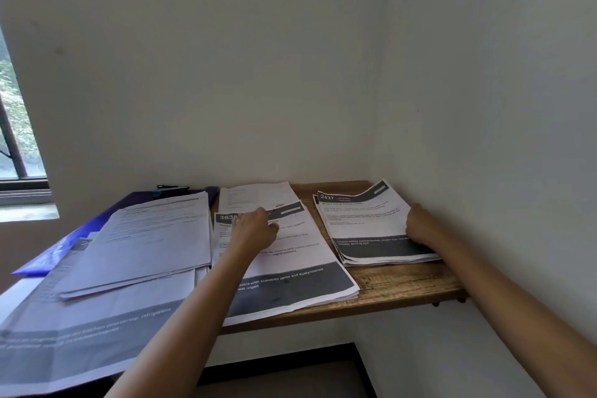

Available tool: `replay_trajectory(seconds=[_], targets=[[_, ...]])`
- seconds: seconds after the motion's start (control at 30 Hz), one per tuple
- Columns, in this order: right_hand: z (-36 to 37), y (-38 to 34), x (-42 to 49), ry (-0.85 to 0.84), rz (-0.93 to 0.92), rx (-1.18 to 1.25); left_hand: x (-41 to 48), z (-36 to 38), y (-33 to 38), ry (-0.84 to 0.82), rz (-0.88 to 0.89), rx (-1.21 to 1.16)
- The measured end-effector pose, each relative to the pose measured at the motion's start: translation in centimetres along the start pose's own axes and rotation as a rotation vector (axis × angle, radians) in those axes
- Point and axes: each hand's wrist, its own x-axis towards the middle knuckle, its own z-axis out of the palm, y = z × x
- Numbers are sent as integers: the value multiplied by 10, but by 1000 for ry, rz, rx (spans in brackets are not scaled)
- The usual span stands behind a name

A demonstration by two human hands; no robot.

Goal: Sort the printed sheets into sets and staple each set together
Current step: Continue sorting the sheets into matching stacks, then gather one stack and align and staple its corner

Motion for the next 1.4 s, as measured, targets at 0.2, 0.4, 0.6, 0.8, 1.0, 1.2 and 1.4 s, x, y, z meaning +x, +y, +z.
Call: replay_trajectory(seconds=[0.2, 0.4, 0.6, 0.8, 1.0, 1.2, 1.4], targets=[[4, 5, -4, 9, -35, -214, -6, 12, -21, -159, -5, 70], [-5, -29, -15, 139, -161, -268, -9, 24, -25, -132, -3, 98], [-4, -103, -58, -117, -492, 240, -10, 26, -26, -108, 4, 88], [15, -139, -60, -315, -407, 144, -11, 26, -26, -111, -7, 98], [9, -157, -61, -330, -257, 324, -12, 25, -24, -105, 1, 85], [11, -165, -61, -335, -227, 306, -15, 21, -23, -111, -11, 55], [8, -168, -62, -208, -257, 280, -13, 9, -23, -105, 8, -90]])
